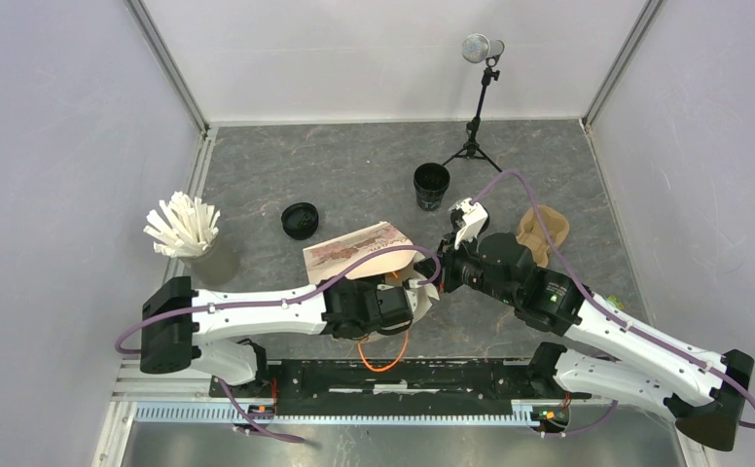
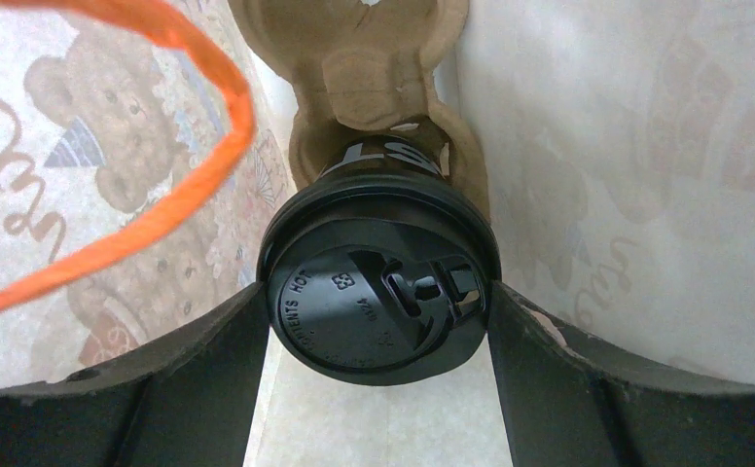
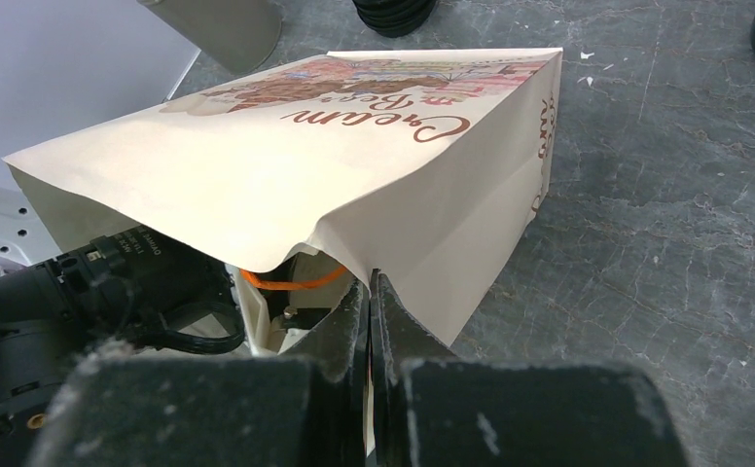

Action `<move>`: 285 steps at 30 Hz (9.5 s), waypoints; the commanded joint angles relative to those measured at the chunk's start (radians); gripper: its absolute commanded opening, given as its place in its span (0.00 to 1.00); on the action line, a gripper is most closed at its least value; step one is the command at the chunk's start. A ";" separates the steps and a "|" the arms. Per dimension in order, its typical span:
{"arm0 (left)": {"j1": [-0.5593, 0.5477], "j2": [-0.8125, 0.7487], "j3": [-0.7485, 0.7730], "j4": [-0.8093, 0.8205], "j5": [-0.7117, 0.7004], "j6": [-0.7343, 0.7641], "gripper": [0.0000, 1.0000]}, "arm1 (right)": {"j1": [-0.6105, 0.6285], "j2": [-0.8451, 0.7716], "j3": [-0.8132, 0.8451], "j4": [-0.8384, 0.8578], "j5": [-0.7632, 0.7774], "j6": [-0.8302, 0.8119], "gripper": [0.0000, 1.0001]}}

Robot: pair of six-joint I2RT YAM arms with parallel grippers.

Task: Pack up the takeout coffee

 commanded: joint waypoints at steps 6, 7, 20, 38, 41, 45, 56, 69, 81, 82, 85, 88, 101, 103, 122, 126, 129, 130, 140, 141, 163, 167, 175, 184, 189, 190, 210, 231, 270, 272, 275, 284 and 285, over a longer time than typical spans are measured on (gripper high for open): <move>0.041 0.028 -0.014 0.068 0.016 0.088 0.50 | 0.006 -0.002 0.022 0.017 -0.020 -0.006 0.00; 0.044 0.033 -0.015 0.069 0.015 0.091 0.50 | 0.005 -0.003 0.022 0.016 -0.018 -0.007 0.00; 0.086 0.051 -0.035 0.089 0.058 0.104 0.50 | 0.004 0.009 0.015 0.028 -0.019 -0.034 0.00; 0.139 0.056 -0.054 0.139 0.104 0.132 0.52 | -0.027 0.025 0.025 0.028 -0.037 -0.043 0.00; 0.142 0.063 -0.060 0.137 0.096 0.139 0.52 | -0.027 0.023 0.020 0.029 -0.040 -0.041 0.00; 0.146 0.060 -0.063 0.138 0.108 0.131 0.52 | -0.027 0.019 0.019 0.033 -0.042 -0.041 0.00; 0.167 0.025 -0.100 0.186 0.121 0.132 0.51 | -0.027 0.009 0.006 0.038 -0.043 -0.042 0.00; 0.206 0.022 -0.131 0.236 0.116 0.176 0.51 | -0.026 0.015 0.002 0.041 -0.050 -0.042 0.00; 0.228 0.018 -0.128 0.255 0.140 0.200 0.54 | -0.026 0.020 -0.004 0.049 -0.052 -0.037 0.00; 0.227 0.021 -0.129 0.258 0.141 0.201 0.55 | -0.026 0.019 -0.004 0.050 -0.055 -0.038 0.00; 0.230 0.029 -0.133 0.256 0.148 0.193 0.56 | -0.027 0.022 0.000 0.050 -0.055 -0.041 0.00; 0.229 0.023 -0.137 0.256 0.154 0.183 0.58 | -0.027 0.024 0.003 0.047 -0.057 -0.044 0.00; 0.232 0.026 -0.151 0.254 0.181 0.179 0.57 | -0.028 0.038 0.014 0.045 -0.058 -0.049 0.00; 0.233 0.026 -0.154 0.254 0.182 0.180 0.57 | -0.027 0.042 0.017 0.045 -0.059 -0.051 0.00; 0.241 0.003 -0.094 0.223 0.184 0.193 0.73 | -0.028 0.054 0.032 0.047 -0.049 -0.055 0.00; 0.241 0.000 -0.079 0.208 0.205 0.174 0.76 | -0.028 0.050 0.030 0.048 -0.046 -0.054 0.00; 0.242 -0.002 -0.058 0.185 0.217 0.164 0.79 | -0.027 0.052 0.025 0.045 -0.043 -0.052 0.00; 0.242 -0.003 -0.052 0.179 0.221 0.162 0.79 | -0.030 0.052 0.023 0.045 -0.041 -0.051 0.00; 0.241 -0.021 -0.030 0.141 0.251 0.151 0.87 | -0.036 0.058 0.023 0.053 -0.040 -0.042 0.00; 0.241 -0.022 -0.032 0.141 0.251 0.150 0.91 | -0.036 0.060 0.023 0.053 -0.041 -0.042 0.00; 0.242 -0.033 -0.022 0.124 0.259 0.139 0.96 | -0.041 0.063 0.019 0.058 -0.057 -0.039 0.00; 0.241 -0.039 -0.008 0.114 0.281 0.136 0.95 | -0.041 0.060 0.017 0.057 -0.056 -0.039 0.00; 0.240 -0.051 0.001 0.092 0.291 0.126 1.00 | -0.041 0.062 0.015 0.059 -0.059 -0.036 0.00; 0.239 -0.046 0.011 0.066 0.316 0.116 0.95 | -0.041 0.074 0.020 0.065 -0.065 -0.034 0.00; 0.239 -0.057 0.014 0.062 0.332 0.107 0.92 | -0.044 0.078 0.025 0.060 -0.064 -0.025 0.00; 0.240 -0.058 0.016 0.058 0.335 0.104 0.91 | -0.044 0.078 0.026 0.057 -0.061 -0.023 0.00; 0.240 -0.081 0.021 0.032 0.348 0.084 0.93 | -0.047 0.079 0.027 0.056 -0.052 -0.005 0.00; 0.240 -0.109 0.041 0.016 0.371 0.060 0.83 | -0.048 0.073 0.016 0.044 -0.034 0.013 0.00; 0.239 -0.117 0.095 -0.006 0.359 0.122 0.91 | -0.053 0.092 0.014 0.059 -0.049 0.039 0.00; 0.238 -0.113 0.097 -0.007 0.356 0.127 0.91 | -0.053 0.090 0.012 0.061 -0.047 0.041 0.00; 0.238 -0.115 0.102 -0.008 0.350 0.129 0.92 | -0.052 0.090 0.012 0.063 -0.050 0.042 0.00; 0.238 -0.116 0.142 -0.018 0.355 0.127 0.89 | -0.053 0.097 0.014 0.064 -0.057 0.039 0.00; 0.238 -0.116 0.143 -0.018 0.355 0.125 0.88 | -0.053 0.097 0.014 0.064 -0.057 0.039 0.00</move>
